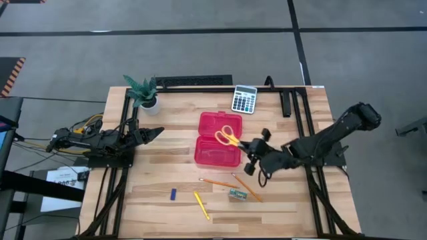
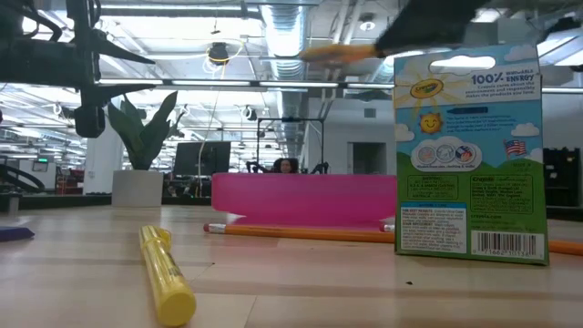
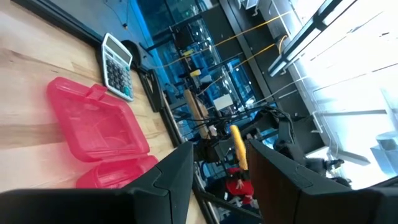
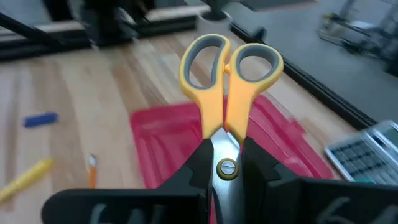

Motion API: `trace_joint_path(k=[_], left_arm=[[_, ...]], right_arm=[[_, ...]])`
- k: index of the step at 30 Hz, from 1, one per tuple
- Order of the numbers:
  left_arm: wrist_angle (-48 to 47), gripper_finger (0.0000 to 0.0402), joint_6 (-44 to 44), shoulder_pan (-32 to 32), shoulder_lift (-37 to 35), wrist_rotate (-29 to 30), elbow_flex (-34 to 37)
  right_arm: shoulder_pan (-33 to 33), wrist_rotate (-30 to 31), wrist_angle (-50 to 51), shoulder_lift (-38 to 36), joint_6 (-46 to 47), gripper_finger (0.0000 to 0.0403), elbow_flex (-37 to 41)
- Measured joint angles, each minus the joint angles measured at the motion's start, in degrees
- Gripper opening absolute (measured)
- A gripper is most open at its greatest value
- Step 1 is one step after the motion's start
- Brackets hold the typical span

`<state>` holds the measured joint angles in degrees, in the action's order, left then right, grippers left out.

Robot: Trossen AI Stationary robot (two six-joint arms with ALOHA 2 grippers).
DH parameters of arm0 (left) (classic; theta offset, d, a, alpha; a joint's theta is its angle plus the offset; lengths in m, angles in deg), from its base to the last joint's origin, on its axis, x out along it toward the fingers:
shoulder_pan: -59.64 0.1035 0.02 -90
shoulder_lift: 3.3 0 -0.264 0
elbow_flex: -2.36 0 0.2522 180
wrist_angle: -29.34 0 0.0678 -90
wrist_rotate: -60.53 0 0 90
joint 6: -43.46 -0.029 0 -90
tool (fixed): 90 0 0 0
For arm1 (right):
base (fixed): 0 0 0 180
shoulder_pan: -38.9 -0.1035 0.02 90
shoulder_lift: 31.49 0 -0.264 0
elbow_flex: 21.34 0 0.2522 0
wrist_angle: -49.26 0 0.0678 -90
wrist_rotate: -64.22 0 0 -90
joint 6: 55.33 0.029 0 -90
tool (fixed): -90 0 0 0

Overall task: Pack school essentials
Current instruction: Put the yellow scissors into the red supply box

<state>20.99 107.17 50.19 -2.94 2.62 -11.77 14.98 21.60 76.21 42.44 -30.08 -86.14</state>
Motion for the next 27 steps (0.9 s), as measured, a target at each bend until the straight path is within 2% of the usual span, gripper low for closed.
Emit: trace_joint_path(k=[5, 9, 16, 19, 27], left_arm=[[0.0, 0.0137, -1.0, 0.0, 0.0, 0.1, 0.0], [0.1, 0.0137, -1.0, 0.0, 0.0, -0.2, 0.0], [0.1, 0.0137, -1.5, 0.0, 0.0, -0.3, 0.0], [0.1, 0.0137, -1.8, 0.0, 0.0, -0.3, 0.0], [0.0, 0.0137, -1.7, 0.0, 0.0, -0.8, 0.0]], right_arm=[[5.1, -9.0, -9.3, 0.3, -7.9, 0.0057, 0.0], [8.6, -13.4, -12.9, 0.6, -10.7, 0.0057, 0.0], [11.8, -16.2, -16.9, 4.5, -10.8, 0.0057, 0.0], [12.1, -18.1, -20.3, 8.3, -10.7, 0.0057, 0.0], [12.1, -18.1, -27.9, 18.8, -7.0, 0.0057, 0.0]])
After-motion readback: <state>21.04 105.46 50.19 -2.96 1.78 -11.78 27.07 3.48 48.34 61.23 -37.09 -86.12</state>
